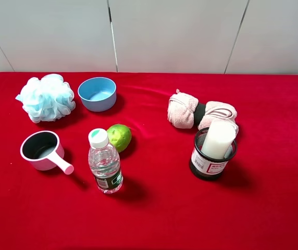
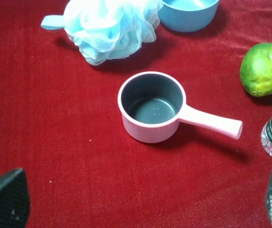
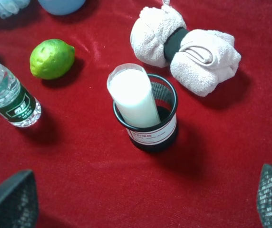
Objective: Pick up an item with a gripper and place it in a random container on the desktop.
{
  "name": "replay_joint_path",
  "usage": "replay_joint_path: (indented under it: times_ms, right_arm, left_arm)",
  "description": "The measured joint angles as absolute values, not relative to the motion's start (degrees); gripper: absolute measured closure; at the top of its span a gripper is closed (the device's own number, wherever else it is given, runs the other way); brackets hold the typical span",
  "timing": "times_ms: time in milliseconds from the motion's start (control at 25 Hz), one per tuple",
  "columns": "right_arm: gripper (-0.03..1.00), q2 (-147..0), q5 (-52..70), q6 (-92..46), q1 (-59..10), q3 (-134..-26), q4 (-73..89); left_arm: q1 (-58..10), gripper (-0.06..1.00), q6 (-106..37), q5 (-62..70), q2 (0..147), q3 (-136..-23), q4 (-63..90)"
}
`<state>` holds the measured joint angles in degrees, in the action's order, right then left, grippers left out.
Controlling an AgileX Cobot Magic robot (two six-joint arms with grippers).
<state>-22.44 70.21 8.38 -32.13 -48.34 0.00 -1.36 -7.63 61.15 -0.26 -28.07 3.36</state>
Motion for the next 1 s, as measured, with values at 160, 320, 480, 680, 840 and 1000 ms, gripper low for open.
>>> replay_joint_path:
  times_ms: [160, 320, 480, 680, 840, 1000]
  right_arm:
    - [0.28, -22.40, 70.16, 8.38, -32.13, -47.18, 0.00]
    - [0.28, -22.40, 70.22, 8.38, -29.11, -45.36, 0.00]
    - [0.28, -22.28, 70.22, 8.07, -21.17, -44.17, -0.34]
    - [0.28, -21.02, 70.20, 6.81, -13.73, -44.04, -0.40]
    - [0.28, -17.06, 70.20, 5.45, -9.05, -43.21, -0.76]
    - [0.28, -11.40, 70.19, 4.67, -5.90, -40.90, -2.00]
  left_arm:
    - [-1.36, -0.05, -7.63, 61.15, -0.26, -28.07, 3.36]
    - [-1.36, -0.05, -7.63, 61.15, -0.26, -28.07, 3.36]
    - [-1.36, -0.05, -7.63, 61.15, -0.26, -28.07, 3.36]
    - [-1.36, -0.05, -7.63, 61.15, -0.26, -28.07, 3.36]
    - [-1.36, -0.05, -7.63, 61.15, -0.26, -28.07, 3.36]
    - [-1.36, -0.05, -7.63, 61.15, -0.26, -28.07, 3.36]
